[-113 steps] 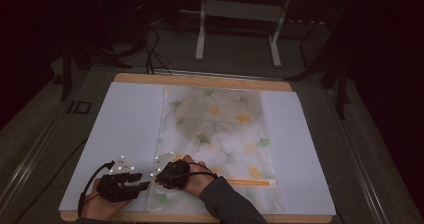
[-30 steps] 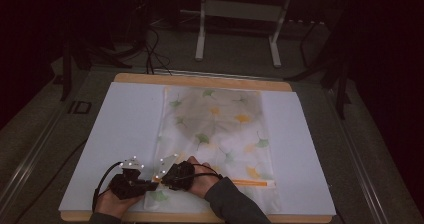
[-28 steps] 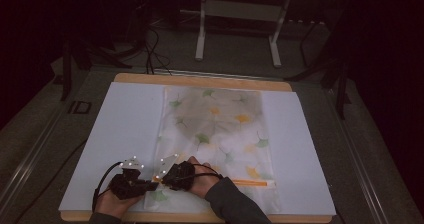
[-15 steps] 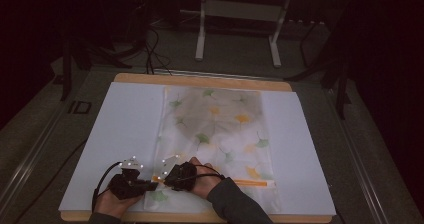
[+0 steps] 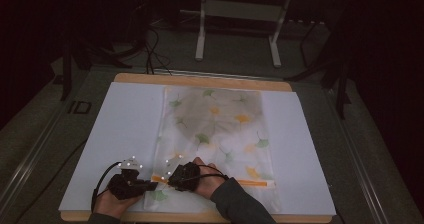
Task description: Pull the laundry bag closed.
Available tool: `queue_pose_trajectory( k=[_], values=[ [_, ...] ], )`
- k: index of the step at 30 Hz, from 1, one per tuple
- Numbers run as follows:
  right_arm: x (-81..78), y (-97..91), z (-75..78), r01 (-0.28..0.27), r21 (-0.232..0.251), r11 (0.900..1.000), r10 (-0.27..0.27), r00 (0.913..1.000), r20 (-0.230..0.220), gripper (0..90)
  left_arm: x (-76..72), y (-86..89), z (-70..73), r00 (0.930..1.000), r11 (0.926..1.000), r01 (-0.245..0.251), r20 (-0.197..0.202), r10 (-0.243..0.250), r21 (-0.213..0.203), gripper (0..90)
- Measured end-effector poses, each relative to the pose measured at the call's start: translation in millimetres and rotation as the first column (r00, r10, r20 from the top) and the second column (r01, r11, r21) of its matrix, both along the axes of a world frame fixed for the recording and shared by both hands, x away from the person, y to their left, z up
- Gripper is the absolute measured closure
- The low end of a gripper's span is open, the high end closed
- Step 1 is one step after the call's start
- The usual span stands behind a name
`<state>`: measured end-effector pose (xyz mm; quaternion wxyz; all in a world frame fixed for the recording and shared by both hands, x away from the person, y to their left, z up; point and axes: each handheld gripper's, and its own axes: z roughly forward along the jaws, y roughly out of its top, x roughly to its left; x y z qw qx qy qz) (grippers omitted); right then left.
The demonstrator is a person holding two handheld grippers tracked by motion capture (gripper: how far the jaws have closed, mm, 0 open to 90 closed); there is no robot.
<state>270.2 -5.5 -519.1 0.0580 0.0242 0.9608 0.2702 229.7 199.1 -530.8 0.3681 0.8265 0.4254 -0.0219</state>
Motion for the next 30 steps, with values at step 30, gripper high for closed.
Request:
queue_pose_trajectory(
  k=[30],
  values=[
    [-1.4,-18.2,0.5,0.012,-0.013,0.9998,-0.012,0.9998,0.016,84.7,-1.0,1.0,1.2,0.9999,1.0000,-0.001,0.011,0.001,-0.004,88.0]
  ],
)
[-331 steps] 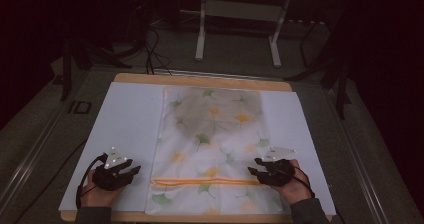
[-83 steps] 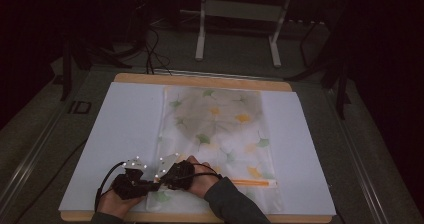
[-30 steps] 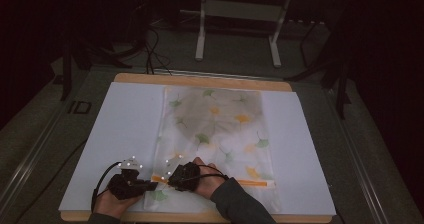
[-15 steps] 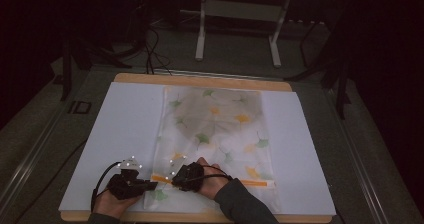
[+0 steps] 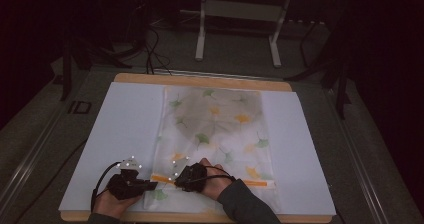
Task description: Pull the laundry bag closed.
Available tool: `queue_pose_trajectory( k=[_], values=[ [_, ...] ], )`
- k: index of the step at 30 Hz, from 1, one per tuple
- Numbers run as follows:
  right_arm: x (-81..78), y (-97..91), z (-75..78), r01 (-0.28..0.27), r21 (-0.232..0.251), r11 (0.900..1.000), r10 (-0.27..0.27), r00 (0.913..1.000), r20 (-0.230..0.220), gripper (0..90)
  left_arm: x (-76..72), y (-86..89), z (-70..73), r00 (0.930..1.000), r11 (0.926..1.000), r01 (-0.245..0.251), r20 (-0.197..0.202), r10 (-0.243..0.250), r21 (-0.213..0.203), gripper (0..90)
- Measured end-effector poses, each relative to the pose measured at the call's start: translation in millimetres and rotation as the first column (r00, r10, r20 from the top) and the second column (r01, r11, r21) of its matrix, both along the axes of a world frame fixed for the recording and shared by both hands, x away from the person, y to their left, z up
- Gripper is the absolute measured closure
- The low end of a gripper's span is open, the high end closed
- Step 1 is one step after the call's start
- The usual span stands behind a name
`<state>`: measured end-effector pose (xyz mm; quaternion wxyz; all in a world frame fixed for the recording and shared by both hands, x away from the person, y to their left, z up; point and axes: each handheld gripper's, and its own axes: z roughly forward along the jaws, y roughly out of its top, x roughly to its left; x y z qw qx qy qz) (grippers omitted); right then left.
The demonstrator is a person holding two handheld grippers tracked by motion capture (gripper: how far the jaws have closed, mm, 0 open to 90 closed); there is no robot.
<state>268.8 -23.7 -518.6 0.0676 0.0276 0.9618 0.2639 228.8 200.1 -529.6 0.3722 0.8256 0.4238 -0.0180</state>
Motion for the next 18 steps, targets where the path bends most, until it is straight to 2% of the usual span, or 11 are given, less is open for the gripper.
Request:
queue_pose_trajectory(
  k=[18],
  values=[
    [-1.3,-5.9,1.7,0.006,-0.015,0.9999,-0.006,1.0000,0.001,84.7,-0.2,1.5,0.7,1.0000,1.0000,-0.001,0.003,0.001,-0.002,88.0]
  ],
)
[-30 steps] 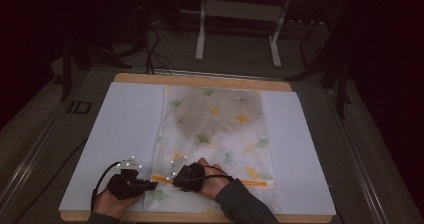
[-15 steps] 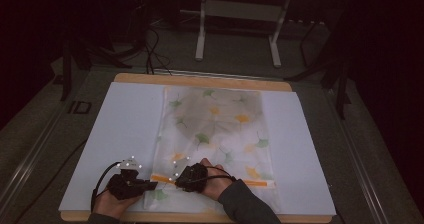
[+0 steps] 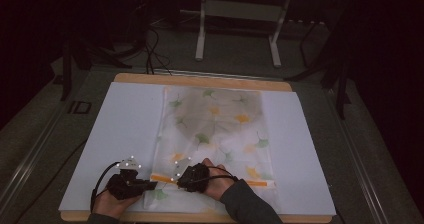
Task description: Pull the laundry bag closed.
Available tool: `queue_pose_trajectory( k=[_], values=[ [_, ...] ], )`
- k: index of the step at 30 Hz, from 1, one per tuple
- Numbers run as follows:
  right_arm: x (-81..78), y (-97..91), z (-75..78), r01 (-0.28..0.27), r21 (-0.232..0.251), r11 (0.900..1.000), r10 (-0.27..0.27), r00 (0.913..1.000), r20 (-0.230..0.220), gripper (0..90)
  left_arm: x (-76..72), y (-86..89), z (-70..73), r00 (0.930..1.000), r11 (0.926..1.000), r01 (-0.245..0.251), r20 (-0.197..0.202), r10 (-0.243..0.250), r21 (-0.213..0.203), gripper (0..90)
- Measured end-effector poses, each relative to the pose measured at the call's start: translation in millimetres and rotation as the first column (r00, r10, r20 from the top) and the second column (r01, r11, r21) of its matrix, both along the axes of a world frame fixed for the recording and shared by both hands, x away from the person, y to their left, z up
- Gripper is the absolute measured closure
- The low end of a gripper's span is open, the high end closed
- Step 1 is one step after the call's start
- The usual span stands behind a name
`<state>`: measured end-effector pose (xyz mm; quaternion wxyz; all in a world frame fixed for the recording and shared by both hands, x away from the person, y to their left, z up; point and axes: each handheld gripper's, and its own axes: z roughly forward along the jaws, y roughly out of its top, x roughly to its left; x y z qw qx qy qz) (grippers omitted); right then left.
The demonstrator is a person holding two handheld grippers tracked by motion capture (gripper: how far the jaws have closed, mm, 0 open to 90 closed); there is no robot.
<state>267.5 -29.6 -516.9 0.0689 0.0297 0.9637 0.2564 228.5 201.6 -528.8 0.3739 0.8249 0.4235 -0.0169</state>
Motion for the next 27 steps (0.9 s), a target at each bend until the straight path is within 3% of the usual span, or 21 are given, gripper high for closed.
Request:
queue_pose_trajectory(
  k=[9,27],
  values=[
    [-0.4,-2.9,4.9,-0.006,-0.033,0.9995,0.007,0.9999,0.009,84.7,-0.2,1.7,0.1,1.0000,1.0000,-0.005,-0.002,0.005,-0.003,88.0],
    [0.6,-9.2,8.2,0.004,-0.046,0.9990,-0.004,1.0000,-0.006,84.7,-0.7,2.0,0.6,1.0000,1.0000,-0.006,0.002,0.007,-0.004,88.0]
  ],
)
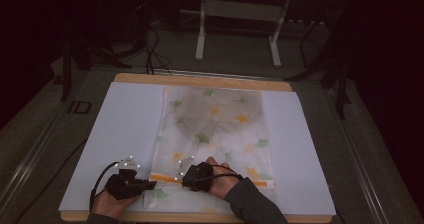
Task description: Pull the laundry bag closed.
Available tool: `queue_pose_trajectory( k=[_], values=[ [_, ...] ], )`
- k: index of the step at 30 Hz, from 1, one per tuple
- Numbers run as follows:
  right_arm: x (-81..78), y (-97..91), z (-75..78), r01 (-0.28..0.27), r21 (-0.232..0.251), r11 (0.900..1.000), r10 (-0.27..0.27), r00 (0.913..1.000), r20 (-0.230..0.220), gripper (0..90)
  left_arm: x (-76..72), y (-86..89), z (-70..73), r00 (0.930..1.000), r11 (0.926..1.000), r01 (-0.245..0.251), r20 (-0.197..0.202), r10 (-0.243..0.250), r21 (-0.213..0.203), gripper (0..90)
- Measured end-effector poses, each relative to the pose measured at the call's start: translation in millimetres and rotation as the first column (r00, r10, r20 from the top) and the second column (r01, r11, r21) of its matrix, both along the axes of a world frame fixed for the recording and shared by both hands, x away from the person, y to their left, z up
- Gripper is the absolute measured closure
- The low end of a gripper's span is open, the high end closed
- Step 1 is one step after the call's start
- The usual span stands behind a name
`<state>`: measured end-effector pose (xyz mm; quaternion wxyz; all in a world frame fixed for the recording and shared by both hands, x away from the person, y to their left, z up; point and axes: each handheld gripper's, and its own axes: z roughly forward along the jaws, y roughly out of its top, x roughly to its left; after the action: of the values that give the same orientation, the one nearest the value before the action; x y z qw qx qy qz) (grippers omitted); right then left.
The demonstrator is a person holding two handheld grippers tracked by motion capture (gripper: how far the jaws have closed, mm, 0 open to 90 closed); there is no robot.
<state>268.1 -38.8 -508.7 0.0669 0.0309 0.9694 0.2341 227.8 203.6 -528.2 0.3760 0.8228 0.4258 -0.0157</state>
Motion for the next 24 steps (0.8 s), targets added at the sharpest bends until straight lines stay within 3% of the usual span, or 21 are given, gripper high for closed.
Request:
queue_pose_trajectory(
  k=[24],
  values=[
    [2.6,-17.4,-0.5,0.017,-0.012,0.9998,-0.018,0.9998,-0.003,84.7,0.0,1.4,0.0,1.0000,1.0000,-0.002,0.001,0.002,0.000,88.0]
  ],
)
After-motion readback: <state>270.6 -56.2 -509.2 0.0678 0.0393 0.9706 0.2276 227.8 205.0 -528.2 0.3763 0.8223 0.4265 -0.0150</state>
